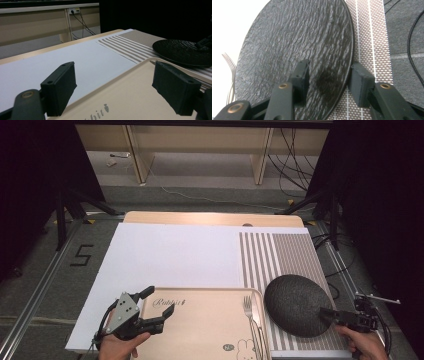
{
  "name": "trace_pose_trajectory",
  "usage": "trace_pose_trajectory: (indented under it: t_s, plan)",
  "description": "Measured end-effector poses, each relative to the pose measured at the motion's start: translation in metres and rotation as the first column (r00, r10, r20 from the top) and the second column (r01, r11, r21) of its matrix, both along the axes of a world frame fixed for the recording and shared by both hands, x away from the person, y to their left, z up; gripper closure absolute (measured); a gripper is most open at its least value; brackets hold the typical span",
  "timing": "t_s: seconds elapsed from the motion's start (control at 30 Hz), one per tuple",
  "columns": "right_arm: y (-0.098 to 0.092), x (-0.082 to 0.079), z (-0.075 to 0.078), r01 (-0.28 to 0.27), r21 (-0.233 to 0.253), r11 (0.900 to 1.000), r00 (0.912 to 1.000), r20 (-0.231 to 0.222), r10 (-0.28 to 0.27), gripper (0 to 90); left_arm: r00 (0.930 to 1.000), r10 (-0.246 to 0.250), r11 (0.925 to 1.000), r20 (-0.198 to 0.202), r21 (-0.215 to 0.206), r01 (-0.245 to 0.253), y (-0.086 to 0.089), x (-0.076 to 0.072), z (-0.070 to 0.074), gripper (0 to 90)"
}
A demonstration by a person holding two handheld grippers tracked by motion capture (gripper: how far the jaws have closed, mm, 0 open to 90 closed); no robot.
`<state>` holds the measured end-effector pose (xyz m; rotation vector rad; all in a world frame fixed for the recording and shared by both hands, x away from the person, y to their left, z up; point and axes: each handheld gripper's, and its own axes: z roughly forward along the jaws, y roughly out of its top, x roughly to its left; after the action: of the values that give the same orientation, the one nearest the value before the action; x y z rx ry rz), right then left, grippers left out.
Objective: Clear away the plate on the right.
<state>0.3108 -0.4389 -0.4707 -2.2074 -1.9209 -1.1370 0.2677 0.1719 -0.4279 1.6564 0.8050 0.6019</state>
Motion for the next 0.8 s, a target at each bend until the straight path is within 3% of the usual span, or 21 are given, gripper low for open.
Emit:
trace_pose_trajectory:
  t_s: [0.47, 0.63, 0.7, 0.8]
  plan:
    - [-0.0050, 0.0007, -0.0055, 0.047, 0.053, 0.997, 0.9988, 0.010, -0.047, 62.2, 1.0000, -0.005, 1.0000, 0.001, 0.005, 0.005, -0.0017, 0.0000, 0.0001, 18.3]
    - [-0.0068, 0.0005, -0.0074, 0.068, 0.089, 0.994, 0.9976, 0.003, -0.069, 63.5, 1.0000, -0.005, 1.0000, 0.002, 0.004, 0.005, -0.0016, 0.0002, 0.0001, 18.3]
    - [-0.0062, 0.0005, -0.0076, 0.098, 0.122, 0.988, 0.9952, -0.009, -0.097, 63.7, 1.0000, -0.007, 1.0000, 0.000, 0.006, 0.007, -0.0021, 0.0003, -0.0003, 18.3]
    - [-0.0071, 0.0006, -0.0093, 0.097, 0.121, 0.988, 0.9952, 0.001, -0.098, 64.5, 1.0000, -0.006, 1.0000, 0.001, 0.004, 0.006, -0.0023, 0.0003, -0.0002, 18.3]
